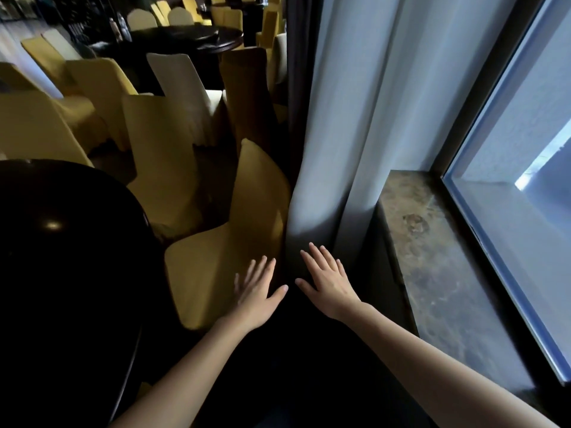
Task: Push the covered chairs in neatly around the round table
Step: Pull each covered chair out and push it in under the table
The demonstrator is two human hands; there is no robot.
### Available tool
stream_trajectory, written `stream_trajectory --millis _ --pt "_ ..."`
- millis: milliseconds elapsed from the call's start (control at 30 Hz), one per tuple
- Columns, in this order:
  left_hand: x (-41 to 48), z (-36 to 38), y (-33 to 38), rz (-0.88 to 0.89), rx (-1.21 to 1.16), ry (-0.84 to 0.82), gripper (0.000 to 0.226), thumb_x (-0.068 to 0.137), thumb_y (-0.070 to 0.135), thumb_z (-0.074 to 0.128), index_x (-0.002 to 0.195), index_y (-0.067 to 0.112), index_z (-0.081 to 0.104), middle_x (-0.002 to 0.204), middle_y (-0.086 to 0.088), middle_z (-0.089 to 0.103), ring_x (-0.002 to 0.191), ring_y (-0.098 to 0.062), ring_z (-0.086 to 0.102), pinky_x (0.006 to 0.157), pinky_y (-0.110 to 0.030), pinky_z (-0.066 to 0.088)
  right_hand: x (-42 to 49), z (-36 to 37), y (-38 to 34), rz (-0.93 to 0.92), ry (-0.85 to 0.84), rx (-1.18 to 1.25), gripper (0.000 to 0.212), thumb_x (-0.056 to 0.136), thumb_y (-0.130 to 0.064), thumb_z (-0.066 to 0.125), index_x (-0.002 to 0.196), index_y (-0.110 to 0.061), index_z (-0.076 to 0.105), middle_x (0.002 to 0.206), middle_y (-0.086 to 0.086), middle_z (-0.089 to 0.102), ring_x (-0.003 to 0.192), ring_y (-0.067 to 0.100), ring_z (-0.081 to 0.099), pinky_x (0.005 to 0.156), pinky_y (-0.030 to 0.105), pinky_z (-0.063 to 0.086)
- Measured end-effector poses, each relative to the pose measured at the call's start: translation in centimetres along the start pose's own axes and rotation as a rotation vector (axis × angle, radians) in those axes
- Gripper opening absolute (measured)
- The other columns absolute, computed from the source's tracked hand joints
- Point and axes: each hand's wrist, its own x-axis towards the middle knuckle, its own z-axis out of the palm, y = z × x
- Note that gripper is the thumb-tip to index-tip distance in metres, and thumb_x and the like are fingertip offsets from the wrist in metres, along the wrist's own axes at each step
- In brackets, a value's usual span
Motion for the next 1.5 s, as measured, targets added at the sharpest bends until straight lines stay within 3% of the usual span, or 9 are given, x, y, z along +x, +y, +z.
stream_trajectory --millis 267,533,700,867,1033,1133,1267,1367,1500 --pt "11.9 -1.3 -1.4 -0.026 -0.077 -0.021 0.069 0.095 0.048 0.039 0.149 0.027 0.003 0.159 0.002 0.000 0.145 -0.019 -0.004 0.115 -0.050 -0.002 9.8 -1.9 2.8 -0.019 -0.044 0.047 0.065 0.095 -0.049 0.038 0.150 -0.029 0.011 0.160 -0.004 0.000 0.146 0.017 -0.007 0.119 0.043 0.007" --pt "22.3 -2.9 -3.9 -0.052 -0.052 -0.097 0.071 0.093 0.056 0.034 0.150 0.023 0.004 0.159 -0.004 0.000 0.145 -0.022 -0.008 0.115 -0.052 -0.004 20.3 -3.6 3.1 -0.211 -0.025 0.039 0.066 0.094 -0.042 0.045 0.150 -0.026 0.013 0.159 -0.005 0.002 0.145 0.015 -0.001 0.115 0.031 0.011" --pt "26.3 -3.5 -4.5 -0.067 -0.078 -0.097 0.072 0.092 0.060 0.029 0.149 0.025 0.003 0.159 -0.005 0.000 0.145 -0.024 -0.006 0.115 -0.051 -0.005 25.6 -5.2 3.4 -0.246 -0.009 0.045 0.064 0.095 -0.041 0.044 0.150 -0.025 0.015 0.159 -0.001 0.005 0.146 0.019 0.007 0.117 0.035 0.015" --pt "28.8 -3.0 -2.4 -0.144 -0.247 -0.181 0.071 0.092 0.061 0.028 0.148 0.032 -0.006 0.159 0.001 -0.005 0.144 -0.032 -0.005 0.114 -0.052 -0.002 29.6 -6.5 5.0 -0.233 -0.040 0.037 0.064 0.096 -0.041 0.044 0.149 -0.028 0.012 0.159 -0.006 0.000 0.146 0.014 0.001 0.118 0.040 0.014" --pt "32.2 -2.6 -1.0 -0.114 -0.341 -0.049 0.072 0.094 0.052 0.037 0.148 0.029 -0.004 0.159 -0.001 -0.004 0.145 -0.025 -0.001 0.115 -0.049 0.001 35.1 -6.6 5.5 -0.057 -0.005 0.356 0.064 0.096 -0.036 0.046 0.150 -0.024 0.014 0.159 -0.003 0.002 0.145 0.012 0.002 0.117 0.031 0.009" --pt "34.5 -2.4 -0.4 -0.140 -0.339 0.041 0.073 0.093 0.053 0.040 0.149 0.030 0.002 0.159 0.001 -0.002 0.145 -0.020 -0.001 0.115 -0.047 0.006 38.5 -6.6 6.2 -0.041 -0.004 0.407 0.062 0.096 -0.030 0.047 0.149 -0.021 0.016 0.159 0.000 0.004 0.146 0.014 0.002 0.118 0.034 0.010" --pt "37.5 -1.9 0.4 -0.301 -0.480 0.126 0.075 0.089 0.054 0.049 0.148 0.033 0.009 0.159 0.000 0.000 0.145 -0.023 0.000 0.115 -0.053 0.012 43.2 -6.7 7.7 -0.064 -0.025 0.209 0.065 0.094 -0.033 0.051 0.149 -0.018 0.020 0.159 0.004 0.009 0.146 0.020 0.002 0.117 0.046 0.009" --pt "38.7 -1.7 0.9 -0.366 -0.488 0.156 0.081 0.084 0.054 0.057 0.147 0.037 0.009 0.159 -0.001 -0.004 0.145 -0.024 0.000 0.114 -0.056 0.014 46.5 -6.9 8.7 -0.111 -0.117 -0.020 0.072 0.090 -0.046 0.053 0.149 -0.029 0.017 0.159 -0.003 0.006 0.146 0.017 -0.002 0.114 0.052 -0.001" --pt "39.2 -1.3 0.7 -0.315 -0.634 0.283 0.078 0.086 0.029 0.065 0.144 0.036 0.013 0.159 0.000 0.001 0.145 -0.022 0.004 0.115 -0.044 0.019 50.5 -6.9 9.2 -0.351 -0.336 -0.187 0.089 0.077 -0.056 0.066 0.148 -0.038 0.014 0.160 -0.003 -0.002 0.145 0.021 -0.012 0.113 0.060 -0.002"
